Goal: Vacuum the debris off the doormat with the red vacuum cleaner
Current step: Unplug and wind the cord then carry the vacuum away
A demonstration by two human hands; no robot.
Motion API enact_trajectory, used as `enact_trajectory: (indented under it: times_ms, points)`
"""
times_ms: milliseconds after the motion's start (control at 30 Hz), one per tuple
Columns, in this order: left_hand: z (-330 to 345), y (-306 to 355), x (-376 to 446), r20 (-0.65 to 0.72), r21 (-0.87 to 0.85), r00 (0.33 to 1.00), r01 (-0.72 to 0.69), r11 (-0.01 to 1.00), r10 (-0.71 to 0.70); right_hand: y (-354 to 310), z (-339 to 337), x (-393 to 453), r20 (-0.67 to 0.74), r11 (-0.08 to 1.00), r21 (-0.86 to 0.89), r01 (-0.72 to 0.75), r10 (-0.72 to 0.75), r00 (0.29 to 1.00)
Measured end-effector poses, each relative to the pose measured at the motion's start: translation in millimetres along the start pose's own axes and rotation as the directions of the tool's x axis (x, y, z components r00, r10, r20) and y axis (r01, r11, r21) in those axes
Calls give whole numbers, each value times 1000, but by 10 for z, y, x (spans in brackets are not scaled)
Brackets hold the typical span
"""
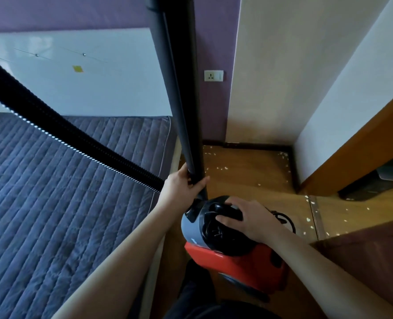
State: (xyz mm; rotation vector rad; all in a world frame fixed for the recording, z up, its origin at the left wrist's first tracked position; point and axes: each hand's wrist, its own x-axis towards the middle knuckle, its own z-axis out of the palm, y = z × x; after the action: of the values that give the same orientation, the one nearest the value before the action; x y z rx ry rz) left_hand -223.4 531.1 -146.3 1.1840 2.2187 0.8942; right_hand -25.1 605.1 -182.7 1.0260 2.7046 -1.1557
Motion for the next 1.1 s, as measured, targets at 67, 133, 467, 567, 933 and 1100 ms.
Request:
enact_trajectory:
  times_ms: [67, 133, 467, 567, 933, 1100]
  points:
    - [-47, -81, 362, 8, 33, 1000, -19, 999, 18, 9, -38, 342, 9, 999, -36, -5, 6, 1000]
    - [-124, -146, 712, 9, 78, 999, -42, 996, 41, -21, -112, 662, 18, 997, -81, -11, 12, 1000]
    - [-378, -97, 2247, 46, 24, 999, -11, 1000, 9, 112, -493, 1827, -144, 994, 38, -100, 105, 984]
    - [-316, -6, 2652, 57, 35, 997, -46, 998, 44, 209, -688, 2122, -153, 990, 77, -120, 131, 980]
    - [305, 258, 4064, 151, 165, 987, 23, 986, -48, 957, -1171, 3241, -54, 978, 152, -146, 156, 986]
    - [511, 218, 4620, 190, 209, 980, 17, 978, -58, 1201, -1252, 3651, 32, 974, 113, -196, 193, 981]
